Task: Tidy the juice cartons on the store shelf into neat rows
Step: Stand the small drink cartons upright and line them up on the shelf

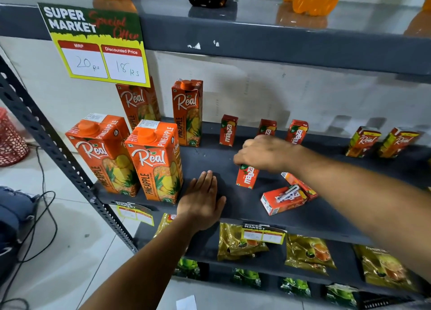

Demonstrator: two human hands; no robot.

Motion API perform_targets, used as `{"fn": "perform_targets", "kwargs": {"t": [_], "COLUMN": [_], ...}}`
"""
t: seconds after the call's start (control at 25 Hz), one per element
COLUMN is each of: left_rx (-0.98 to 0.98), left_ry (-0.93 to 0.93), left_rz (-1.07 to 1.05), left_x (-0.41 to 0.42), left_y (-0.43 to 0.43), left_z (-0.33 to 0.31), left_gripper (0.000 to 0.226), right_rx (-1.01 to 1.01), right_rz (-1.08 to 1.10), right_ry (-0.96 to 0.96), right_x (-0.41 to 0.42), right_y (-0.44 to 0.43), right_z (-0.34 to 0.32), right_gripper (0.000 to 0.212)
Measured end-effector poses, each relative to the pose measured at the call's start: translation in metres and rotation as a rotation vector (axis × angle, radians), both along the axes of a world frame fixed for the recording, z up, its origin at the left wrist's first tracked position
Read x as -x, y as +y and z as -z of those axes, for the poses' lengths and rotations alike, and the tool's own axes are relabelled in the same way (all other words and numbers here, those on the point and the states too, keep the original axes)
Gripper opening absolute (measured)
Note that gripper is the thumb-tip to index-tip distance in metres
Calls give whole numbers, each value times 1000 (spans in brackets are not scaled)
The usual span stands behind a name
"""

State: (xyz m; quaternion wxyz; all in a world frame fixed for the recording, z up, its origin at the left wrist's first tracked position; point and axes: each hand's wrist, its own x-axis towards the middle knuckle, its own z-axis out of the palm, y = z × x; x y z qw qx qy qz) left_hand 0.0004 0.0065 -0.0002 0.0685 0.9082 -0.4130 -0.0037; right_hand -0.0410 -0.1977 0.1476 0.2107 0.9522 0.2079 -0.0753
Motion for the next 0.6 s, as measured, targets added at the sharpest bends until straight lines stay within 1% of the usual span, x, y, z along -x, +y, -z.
{"fn": "perform_targets", "kwargs": {"t": [0.08, 0.2, 0.28, 0.32, 0.36, 0.4, 0.44, 0.52, 0.56, 0.6], "left_rx": [-1, 0, 2, 4, 5, 0, -6, -14, -14, -13], "left_ry": [0, 0, 3, 2, 0, -1, -3, -13, -15, -14], "left_rz": [0, 0, 3, 5, 8, 12, 13, 9, 8, 6], "left_x": [1, 1, 1, 0, 0, 0, 0, 0, 0, 0], "left_y": [0, 0, 0, 1, 1, 1, 0, 0, -1, -1], "left_z": [0, 0, 0, 1, 1, 1, 1, 2, 3, 3], "left_gripper": [72, 71, 71, 71, 70, 70, 70, 70, 69, 69], "right_rx": [84, 133, 143, 96, 20, -66, -125, -161, -174, -188], "right_rz": [-140, -203, -229, -184, -64, 106, 279, 533, 593, 620], "right_ry": [-45, -63, -123, -179, -216, -225, -197, 15, 119, 189], "right_x": [1, 3, 7, 10, 13, 17, 24, 41, 51, 62], "right_y": [-1, -3, -4, -7, -13, -22, -32, -46, -47, -44], "right_z": [0, 2, 4, 2, -3, -7, -14, -20, -14, -2], "right_gripper": [33, 43, 50, 57, 64, 67, 62, 45, 46, 53]}}
